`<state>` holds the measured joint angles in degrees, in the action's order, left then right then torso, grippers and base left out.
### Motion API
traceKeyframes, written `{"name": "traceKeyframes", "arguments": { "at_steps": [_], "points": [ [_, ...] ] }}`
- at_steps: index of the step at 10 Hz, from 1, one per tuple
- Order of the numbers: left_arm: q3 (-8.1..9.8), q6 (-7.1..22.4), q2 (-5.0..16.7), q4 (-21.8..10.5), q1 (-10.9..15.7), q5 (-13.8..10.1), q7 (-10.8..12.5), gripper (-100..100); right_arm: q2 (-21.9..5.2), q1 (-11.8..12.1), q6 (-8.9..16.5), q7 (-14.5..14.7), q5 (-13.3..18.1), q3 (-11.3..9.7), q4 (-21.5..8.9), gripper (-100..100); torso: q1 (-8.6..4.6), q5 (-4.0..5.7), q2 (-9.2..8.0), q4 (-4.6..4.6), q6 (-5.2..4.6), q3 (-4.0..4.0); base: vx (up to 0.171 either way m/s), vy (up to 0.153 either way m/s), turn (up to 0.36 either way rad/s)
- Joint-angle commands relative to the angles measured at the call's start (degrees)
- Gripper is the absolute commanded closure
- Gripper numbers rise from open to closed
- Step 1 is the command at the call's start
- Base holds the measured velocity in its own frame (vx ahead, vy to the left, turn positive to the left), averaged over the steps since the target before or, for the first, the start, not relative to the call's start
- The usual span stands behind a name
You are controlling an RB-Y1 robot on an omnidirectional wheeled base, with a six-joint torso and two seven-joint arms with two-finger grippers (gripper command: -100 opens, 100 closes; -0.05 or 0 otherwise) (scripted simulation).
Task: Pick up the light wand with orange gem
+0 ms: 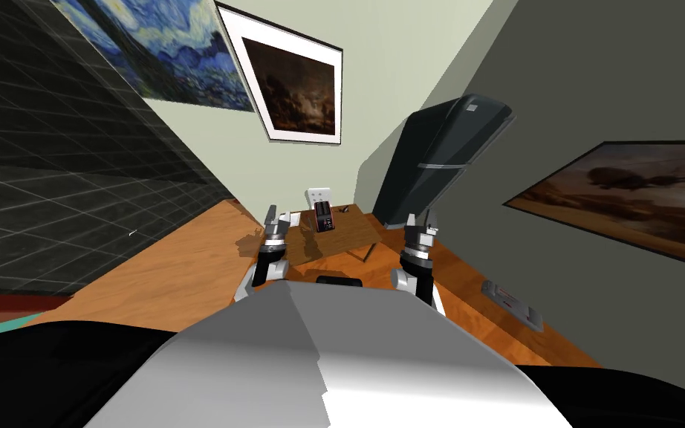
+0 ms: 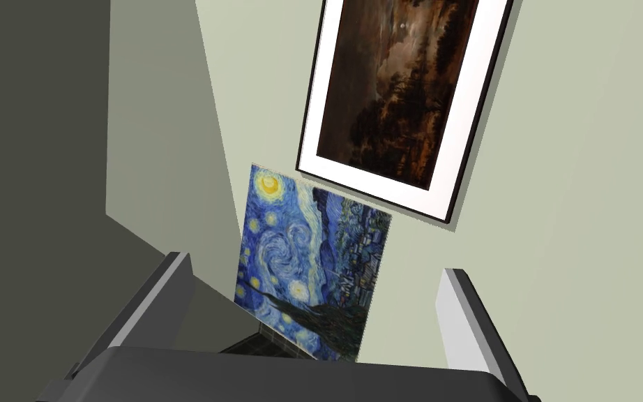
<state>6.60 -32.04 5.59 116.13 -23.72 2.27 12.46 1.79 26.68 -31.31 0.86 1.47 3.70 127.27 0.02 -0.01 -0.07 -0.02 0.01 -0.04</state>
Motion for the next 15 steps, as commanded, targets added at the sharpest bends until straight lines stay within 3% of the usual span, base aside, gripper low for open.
{"name": "traceKeyframes", "arguments": {
  "at_steps": [1,2,3,5,8,10,11,12,13,14,15],
  "points": [
    [1.28,-1.1,0.5,-2.7,1.2,-0.9,1.6,-100,0.0,0.0,0.0,0.0,0.0,0.0,0.0,0,0.0,0.0,0.0,0.0,0.0,0.0,-0.019,-0.007,-0.1],
    [2.47,-2.1,1.0,-4.4,2.2,-1.8,3.2,-100,0.0,0.0,0.0,0.0,0.0,0.0,0.0,0,-0.02,0.0,0.01,0.0,-0.02,0.01,-0.023,-0.009,-0.162],
    [2.47,-2.1,1.0,-5.0,2.2,-1.8,3.2,-100,0.0,0.0,0.0,0.0,0.0,0.0,0.0,0,-0.02,0.01,0.0,0.0,-0.02,0.0,-0.019,-0.004,-0.071],
    [5.0,-4.0,1.6,-8.9,4.3,-3.8,6.6,-100,0.0,0.0,0.0,0.0,0.0,0.0,0.0,0,-0.02,0.01,0.01,0.0,-0.02,0.01,-0.022,-0.013,-0.174],
    [6.32,-4.9,1.9,-12.6,5.5,-4.9,8.4,-100,0.0,0.0,0.0,0.0,0.0,0.0,0.0,0,-0.03,0.01,0.02,0.0,0.0,0.01,-0.013,-0.01,-0.074],
    [9.03,-6.8,2.3,-16.7,7.8,-7.4,12.1,-100,0.0,0.0,0.0,0.0,0.0,0.0,0.0,0,-0.03,0.01,0.04,0.01,-0.01,0.02,-0.013,-0.012,-0.195],
    [9.03,-6.8,2.3,-18.2,7.8,-7.4,12.2,-100,0.0,0.0,0.0,0.0,0.0,0.0,0.0,0,-0.03,0.01,0.03,0.0,-0.01,0.02,-0.012,-0.01,-0.056],
    [10.41,-7.6,2.5,-20.3,9.0,-8.7,14.2,-100,0.0,0.0,0.0,0.0,0.0,0.0,0.0,0,-0.03,0.01,0.04,0.01,0.02,0.02,-0.011,-0.013,-0.137],
    [10.41,-7.6,2.5,-21.1,9.0,-8.7,14.2,-100,0.0,0.0,0.0,0.0,0.0,0.0,0.0,0,-0.04,0.01,0.04,0.01,-0.01,0.03,-0.007,-0.007,-0.079],
    [11.79,-8.4,2.7,-23.2,10.2,-10.1,16.3,-100,0.0,0.0,0.0,0.0,0.0,0.0,0.0,0,-0.02,0.01,0.05,0.01,0.02,0.03,-0.006,-0.013,-0.15],
    [11.79,-8.4,2.7,-24.1,10.2,-10.1,16.3,-100,0.0,0.0,0.0,0.0,0.0,0.0,0.0,0,-0.03,0.01,0.05,0.01,0.0,0.03,-0.005,-0.008,-0.079]
  ]
}}
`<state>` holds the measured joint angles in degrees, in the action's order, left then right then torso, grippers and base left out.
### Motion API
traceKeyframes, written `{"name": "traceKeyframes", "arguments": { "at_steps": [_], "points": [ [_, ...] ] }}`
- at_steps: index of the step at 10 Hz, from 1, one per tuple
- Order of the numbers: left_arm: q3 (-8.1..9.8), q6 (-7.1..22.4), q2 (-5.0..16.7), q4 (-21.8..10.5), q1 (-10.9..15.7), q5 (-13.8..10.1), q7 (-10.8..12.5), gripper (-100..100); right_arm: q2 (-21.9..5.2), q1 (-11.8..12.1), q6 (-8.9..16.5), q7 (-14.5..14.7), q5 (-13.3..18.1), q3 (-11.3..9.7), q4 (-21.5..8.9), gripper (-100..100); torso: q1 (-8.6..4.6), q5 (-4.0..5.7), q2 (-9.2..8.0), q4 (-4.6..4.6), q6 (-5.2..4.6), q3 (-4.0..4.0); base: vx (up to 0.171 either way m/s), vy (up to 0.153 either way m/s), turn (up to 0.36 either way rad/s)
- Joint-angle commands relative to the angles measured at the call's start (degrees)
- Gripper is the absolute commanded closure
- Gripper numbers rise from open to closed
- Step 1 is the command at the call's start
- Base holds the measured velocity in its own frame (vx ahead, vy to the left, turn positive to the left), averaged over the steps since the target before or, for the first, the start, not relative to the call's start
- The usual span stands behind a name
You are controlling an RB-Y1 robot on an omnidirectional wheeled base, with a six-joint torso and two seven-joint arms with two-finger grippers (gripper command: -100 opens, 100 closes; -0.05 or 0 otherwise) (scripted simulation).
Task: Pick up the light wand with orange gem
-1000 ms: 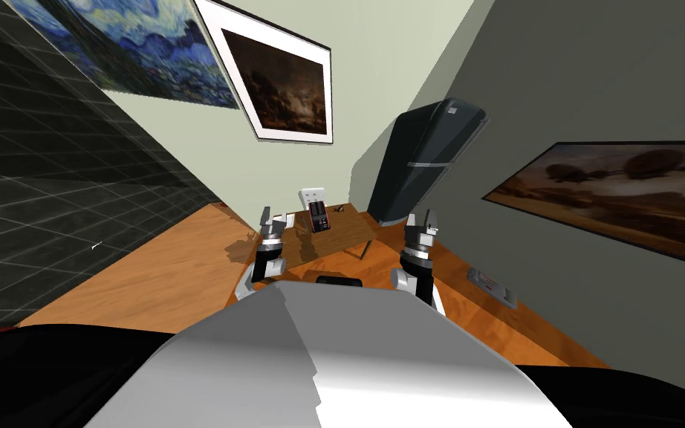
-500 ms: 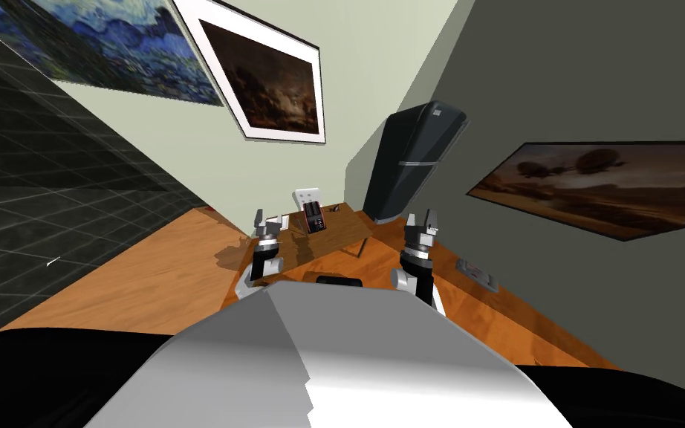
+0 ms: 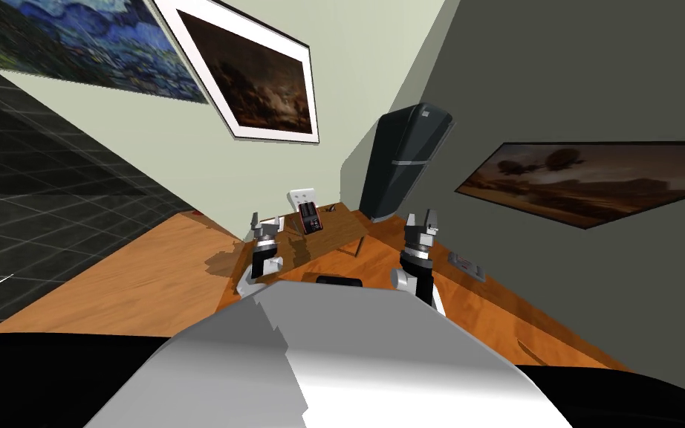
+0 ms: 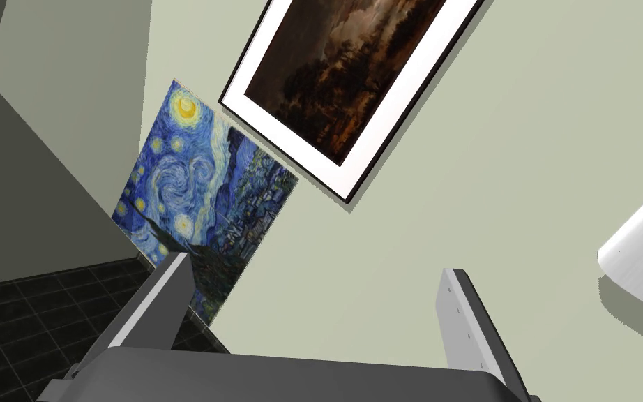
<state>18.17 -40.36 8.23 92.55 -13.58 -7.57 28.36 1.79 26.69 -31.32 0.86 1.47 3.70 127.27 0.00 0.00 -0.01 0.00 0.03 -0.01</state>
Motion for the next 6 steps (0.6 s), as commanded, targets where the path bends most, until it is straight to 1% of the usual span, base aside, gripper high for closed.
{"name": "traceKeyframes", "arguments": {
  "at_steps": [1,2,3,4,5,6],
  "points": [
    [1.6,-0.8,0.2,-2.9,1.2,-1.7,2.4,-100,0.0,0.0,0.0,0.0,0.0,0.0,0.0,0,0.0,0.0,0.0,0.0,0.0,0.0,-0.005,-0.012,-0.142],
    [1.6,-0.8,0.2,-3.6,1.2,-1.7,2.4,-100,0.0,0.0,0.0,0.0,0.0,0.0,0.0,0,-0.01,0.0,0.0,0.0,-0.02,0.0,-0.004,-0.009,-0.087],
    [2.97,-1.5,0.4,-5.7,2.4,-3.2,4.5,-100,0.0,0.0,0.0,0.0,0.0,0.0,0.0,0,0.0,0.01,0.0,0.0,0.0,0.0,-0.004,-0.013,-0.13],
    [2.97,-1.5,0.4,-6.7,2.4,-3.2,4.5,-100,0.0,0.0,0.0,0.0,0.0,0.0,0.0,0,-0.01,0.01,0.0,0.0,-0.02,0.0,-0.002,-0.009,-0.088],
    [4.32,-2.1,0.5,-8.5,3.6,-4.7,6.6,-100,0.0,0.0,0.0,0.0,0.0,0.0,0.0,0,0.0,0.0,0.01,0.0,0.0,0.0,0.002,-0.015,-0.189],
    [4.32,-2.1,0.5,-9.8,3.6,-4.7,6.6,-100,0.0,0.0,0.0,0.0,0.0,0.0,0.0,0,-0.02,0.01,0.02,0.0,-0.02,0.01,0.002,-0.009,-0.082]
  ]
}}
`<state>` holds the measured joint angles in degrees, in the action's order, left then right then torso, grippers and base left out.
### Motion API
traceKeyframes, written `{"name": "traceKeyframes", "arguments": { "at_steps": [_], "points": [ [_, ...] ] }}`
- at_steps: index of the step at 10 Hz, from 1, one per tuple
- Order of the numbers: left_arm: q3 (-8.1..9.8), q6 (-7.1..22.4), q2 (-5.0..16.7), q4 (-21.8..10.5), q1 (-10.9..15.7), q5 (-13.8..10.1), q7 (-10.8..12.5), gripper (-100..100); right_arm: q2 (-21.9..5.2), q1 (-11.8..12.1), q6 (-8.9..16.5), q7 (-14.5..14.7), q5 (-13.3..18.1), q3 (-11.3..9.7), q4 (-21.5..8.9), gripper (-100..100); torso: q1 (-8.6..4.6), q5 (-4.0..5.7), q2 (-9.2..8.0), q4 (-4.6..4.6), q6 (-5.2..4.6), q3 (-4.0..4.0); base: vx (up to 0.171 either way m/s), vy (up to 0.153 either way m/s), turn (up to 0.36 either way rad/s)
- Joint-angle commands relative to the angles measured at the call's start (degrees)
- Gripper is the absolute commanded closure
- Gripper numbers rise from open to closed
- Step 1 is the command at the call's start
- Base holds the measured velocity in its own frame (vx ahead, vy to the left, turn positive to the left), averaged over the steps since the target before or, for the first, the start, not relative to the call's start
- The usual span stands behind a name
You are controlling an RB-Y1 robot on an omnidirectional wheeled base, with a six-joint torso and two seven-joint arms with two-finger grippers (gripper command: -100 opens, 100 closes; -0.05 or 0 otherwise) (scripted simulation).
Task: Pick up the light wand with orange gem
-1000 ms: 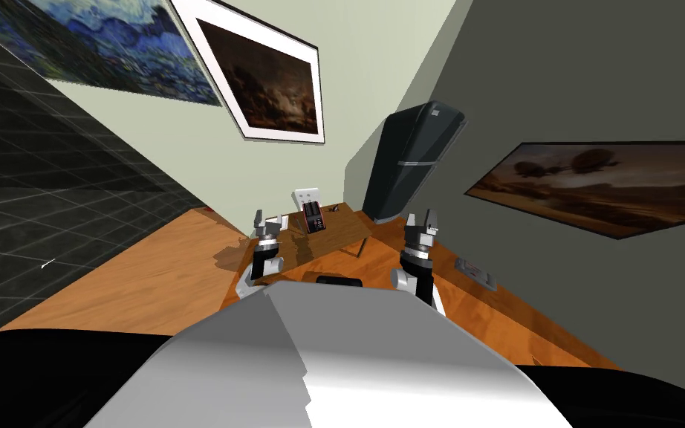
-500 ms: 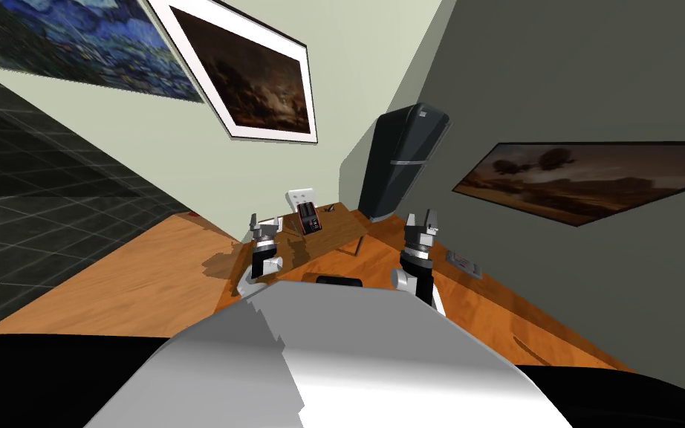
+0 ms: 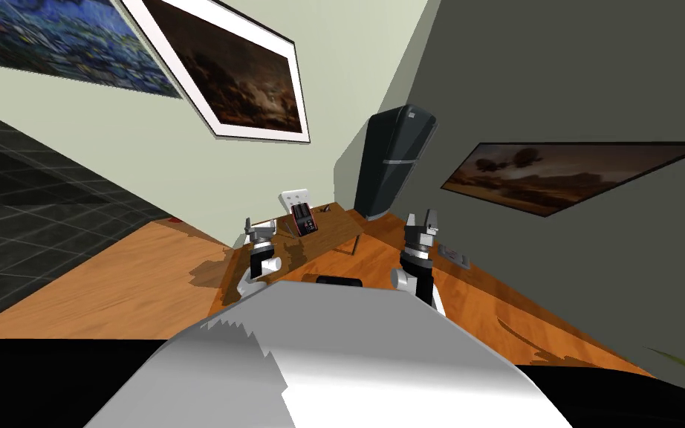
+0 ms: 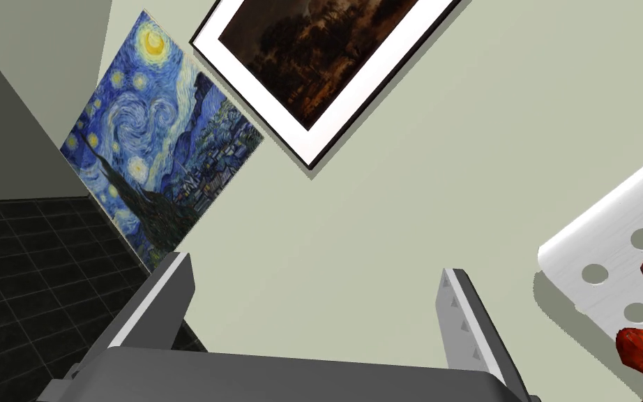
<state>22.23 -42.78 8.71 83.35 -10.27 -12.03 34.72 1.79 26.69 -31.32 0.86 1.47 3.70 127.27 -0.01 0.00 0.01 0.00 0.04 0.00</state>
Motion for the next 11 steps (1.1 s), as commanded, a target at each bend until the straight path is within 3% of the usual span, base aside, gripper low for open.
{"name": "traceKeyframes", "arguments": {
  "at_steps": [1,2,3,4,5,6,7,8,9,10,11],
  "points": [
    [1.59,-0.3,0.2,-2.9,1.4,-1.9,2.4,-100,0.0,0.0,0.0,0.0,0.0,0.0,0.0,0,0.0,0.0,0.0,0.0,0.0,0.0,0.0,-0.015,-0.128],
    [1.59,-0.3,0.2,-3.8,1.4,-1.9,2.4,-100,0.0,0.0,0.0,0.0,0.0,0.0,0.0,0,-0.02,0.0,0.0,0.0,-0.03,0.0,0.001,-0.011,-0.086],
    [2.89,-0.8,0.4,-6.4,2.6,-3.5,4.5,-100,0.0,0.0,0.0,0.0,0.0,0.0,0.0,0,0.0,0.0,0.0,0.0,0.0,0.0,0.003,-0.013,-0.16],
    [2.89,-0.8,0.4,-7.0,2.6,-3.5,4.5,-100,0.0,0.0,0.0,0.0,0.0,0.0,0.0,0,-0.01,0.0,0.01,0.0,-0.03,0.0,0.004,-0.009,-0.088],
    [4.16,-1.2,0.6,-9.6,3.7,-5.2,6.6,-100,0.0,0.0,0.0,0.0,0.0,0.0,0.0,0,0.0,0.0,0.01,0.0,0.0,0.0,0.008,-0.017,-0.177],
    [4.16,-1.2,0.6,-10.2,3.7,-5.2,6.6,-100,0.0,0.0,0.0,0.0,0.0,0.0,0.0,0,-0.02,0.01,0.01,0.0,-0.02,0.01,0.007,-0.011,-0.078],
    [5.39,-1.5,0.7,-12.1,4.8,-6.8,8.7,-100,0.0,0.0,0.0,0.0,0.0,0.0,0.0,0,-0.01,0.0,0.01,0.0,0.01,0.0,0.007,-0.016,-0.148],
    [5.39,-1.5,0.7,-13.4,4.8,-6.8,8.7,-100,0.0,0.0,0.0,0.0,0.0,0.0,0.0,0,-0.02,0.01,0.02,0.0,-0.03,0.01,0.007,-0.01,-0.087],
    [6.58,-1.8,0.9,-15.7,5.9,-8.5,10.8,-100,0.0,0.0,0.0,0.0,0.0,0.0,0.0,0,0.0,0.01,0.02,0.0,0.01,0.01,0.01,-0.014,-0.159],
    [6.58,-1.8,0.9,-16.5,5.9,-8.5,10.8,-100,0.0,0.0,0.0,0.0,0.0,0.0,0.0,0,-0.02,0.01,0.02,0.0,-0.01,0.01,0.009,-0.008,-0.076],
    [7.73,-2.0,1.1,-18.2,6.9,-10.2,12.8,-100,0.0,0.0,0.0,0.0,0.0,0.0,0.0,0,0.0,0.0,0.02,0.0,0.02,0.01,0.013,-0.012,-0.147]
  ]
}}
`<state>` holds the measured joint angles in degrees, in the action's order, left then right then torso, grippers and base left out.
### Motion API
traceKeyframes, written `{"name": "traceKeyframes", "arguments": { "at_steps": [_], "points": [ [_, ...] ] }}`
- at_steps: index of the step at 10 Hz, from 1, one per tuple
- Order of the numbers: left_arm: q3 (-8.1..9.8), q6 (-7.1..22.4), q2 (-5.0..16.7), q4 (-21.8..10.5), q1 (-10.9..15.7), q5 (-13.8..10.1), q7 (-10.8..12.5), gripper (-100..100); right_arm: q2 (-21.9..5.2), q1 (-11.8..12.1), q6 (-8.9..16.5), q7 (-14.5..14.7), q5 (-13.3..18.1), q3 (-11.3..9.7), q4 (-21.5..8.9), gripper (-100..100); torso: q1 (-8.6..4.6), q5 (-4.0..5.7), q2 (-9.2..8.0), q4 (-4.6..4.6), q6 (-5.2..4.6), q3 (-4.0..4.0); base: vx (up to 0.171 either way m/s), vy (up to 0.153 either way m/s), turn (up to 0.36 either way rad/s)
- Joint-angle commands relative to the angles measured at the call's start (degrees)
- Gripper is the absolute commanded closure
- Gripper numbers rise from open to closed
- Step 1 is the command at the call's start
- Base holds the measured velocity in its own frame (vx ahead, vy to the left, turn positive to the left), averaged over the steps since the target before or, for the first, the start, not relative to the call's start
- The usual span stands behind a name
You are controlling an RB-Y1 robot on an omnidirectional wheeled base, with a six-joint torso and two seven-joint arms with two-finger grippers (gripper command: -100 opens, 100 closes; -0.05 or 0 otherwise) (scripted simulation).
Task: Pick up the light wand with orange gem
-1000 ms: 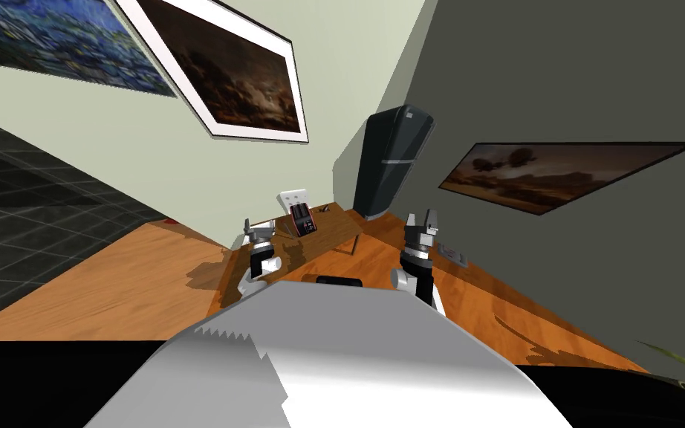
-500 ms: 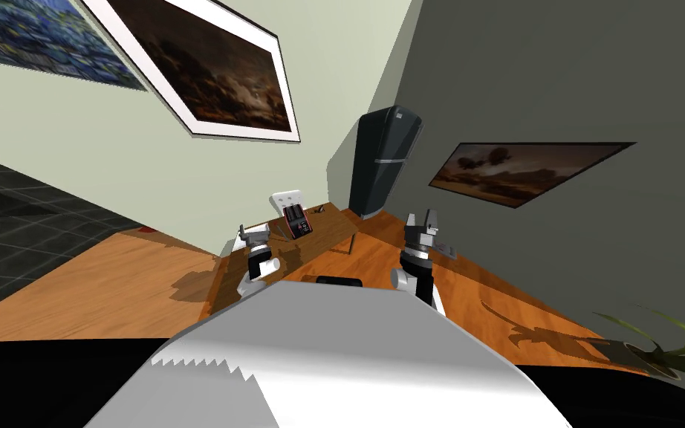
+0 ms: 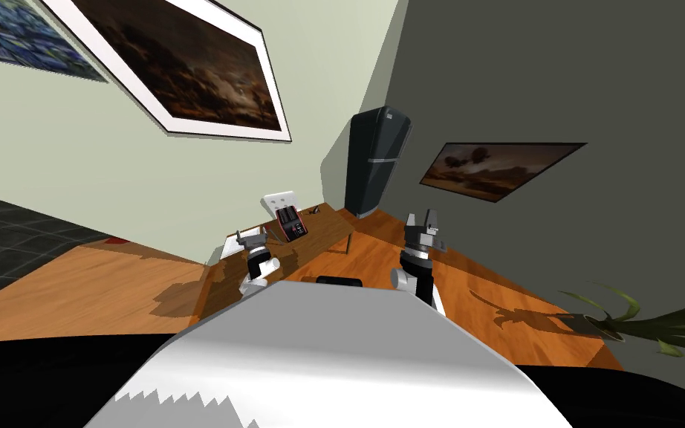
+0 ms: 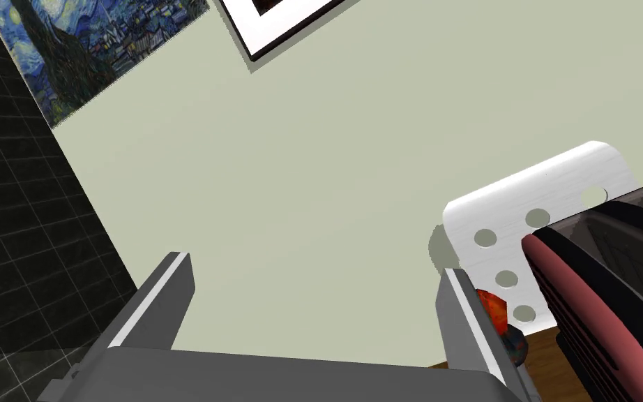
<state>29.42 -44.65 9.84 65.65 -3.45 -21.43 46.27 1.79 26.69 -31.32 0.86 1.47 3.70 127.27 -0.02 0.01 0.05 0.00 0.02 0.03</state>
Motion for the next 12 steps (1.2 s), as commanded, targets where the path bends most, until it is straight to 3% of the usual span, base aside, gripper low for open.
{"name": "traceKeyframes", "arguments": {
  "at_steps": [1,2,5,8,9,12],
  "points": [
    [0.54,-0.1,0.0,-1.9,0.1,-0.9,1.3,-100,0.0,0.0,0.0,0.0,0.0,0.0,0.0,0,0.0,0.0,0.0,0.0,0.0,0.0,0.012,-0.008,-0.095],
    [1.65,-0.3,0.1,-4.4,1.1,-2.5,3.3,-100,0.0,0.0,0.0,0.0,0.0,0.0,0.0,0,0.01,0.0,-0.01,0.0,0.04,0.0,0.014,-0.011,-0.148],
    [2.7,-0.4,0.4,-7.9,2.0,-4.2,5.2,-100,0.0,0.0,0.0,0.0,0.0,0.0,0.0,0,0.0,0.0,0.0,0.0,0.02,0.0,0.014,-0.008,-0.099],
    [5.57,-0.3,1.0,-15.1,4.5,-9.1,10.5,-100,0.0,0.0,0.0,0.0,0.0,0.0,0.0,0,-0.01,0.0,0.03,0.01,0.01,0.02,0.023,-0.011,-0.191],
    [5.57,-0.3,1.0,-16.2,4.5,-9.1,10.6,-100,0.0,0.0,0.0,0.0,0.0,0.0,0.0,0,0.0,0.0,0.05,0.01,0.02,0.03,0.022,0.001,-0.053],
    [7.92,0.0,1.7,-23.2,6.6,-13.3,15.1,-100,0.0,0.0,0.0,0.0,0.0,0.0,0.0,0,0.04,-0.01,0.03,0.01,0.03,0.02,0.026,0.003,-0.151]
  ]
}}
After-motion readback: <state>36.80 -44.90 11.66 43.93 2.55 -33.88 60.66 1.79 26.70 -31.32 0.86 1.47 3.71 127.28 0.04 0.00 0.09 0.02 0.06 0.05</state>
